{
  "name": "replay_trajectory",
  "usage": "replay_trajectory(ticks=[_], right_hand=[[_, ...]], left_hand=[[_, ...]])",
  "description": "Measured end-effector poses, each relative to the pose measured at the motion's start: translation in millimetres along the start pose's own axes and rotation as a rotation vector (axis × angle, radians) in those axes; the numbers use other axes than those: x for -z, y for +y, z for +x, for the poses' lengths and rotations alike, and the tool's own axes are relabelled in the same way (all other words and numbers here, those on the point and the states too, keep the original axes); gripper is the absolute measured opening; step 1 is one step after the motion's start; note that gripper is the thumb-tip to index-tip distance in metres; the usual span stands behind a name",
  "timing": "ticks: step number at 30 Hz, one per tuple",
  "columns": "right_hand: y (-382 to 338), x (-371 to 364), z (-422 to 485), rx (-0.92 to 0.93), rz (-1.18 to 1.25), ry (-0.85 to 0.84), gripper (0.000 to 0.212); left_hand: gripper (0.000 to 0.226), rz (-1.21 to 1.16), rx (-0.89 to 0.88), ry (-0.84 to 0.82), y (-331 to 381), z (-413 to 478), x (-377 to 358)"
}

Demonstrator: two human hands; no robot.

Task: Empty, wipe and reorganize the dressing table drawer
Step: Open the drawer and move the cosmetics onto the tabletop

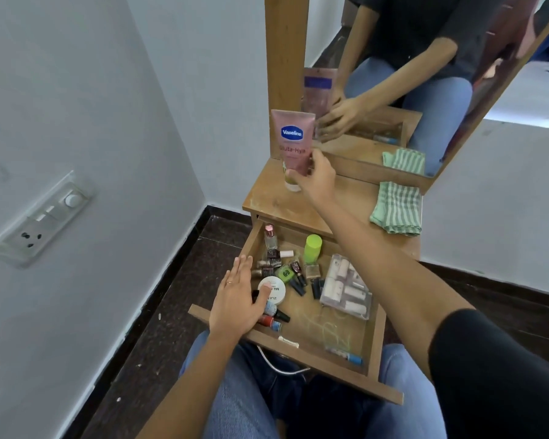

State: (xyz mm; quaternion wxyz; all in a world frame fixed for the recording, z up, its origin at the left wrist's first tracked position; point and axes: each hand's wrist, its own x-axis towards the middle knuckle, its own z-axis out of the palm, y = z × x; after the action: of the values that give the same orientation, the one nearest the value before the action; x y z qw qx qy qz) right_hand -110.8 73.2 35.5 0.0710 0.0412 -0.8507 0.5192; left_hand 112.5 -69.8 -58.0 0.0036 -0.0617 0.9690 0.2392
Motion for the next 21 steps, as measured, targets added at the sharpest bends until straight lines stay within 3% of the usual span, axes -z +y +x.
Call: replay_trajectory(ticks=[9,15,21], right_hand=[[0.7,-58.8,37.7,-0.040,0.093,0.087,0.046],[2.0,-68.2,48.6,-0.062,0.094,0.164,0.045],[-0.2,-65.1,46.1,-0.127,0.002,0.117,0.053]], left_hand=[[0.075,-0.025,-0.003,0.005,-2.8,1.3,-1.8],[0.088,-0.007,-0.005,-0.015,-3.9,2.3,-3.4],[0.074,-0.007,-0.001,-0.004,-0.2,1.5,0.6]])
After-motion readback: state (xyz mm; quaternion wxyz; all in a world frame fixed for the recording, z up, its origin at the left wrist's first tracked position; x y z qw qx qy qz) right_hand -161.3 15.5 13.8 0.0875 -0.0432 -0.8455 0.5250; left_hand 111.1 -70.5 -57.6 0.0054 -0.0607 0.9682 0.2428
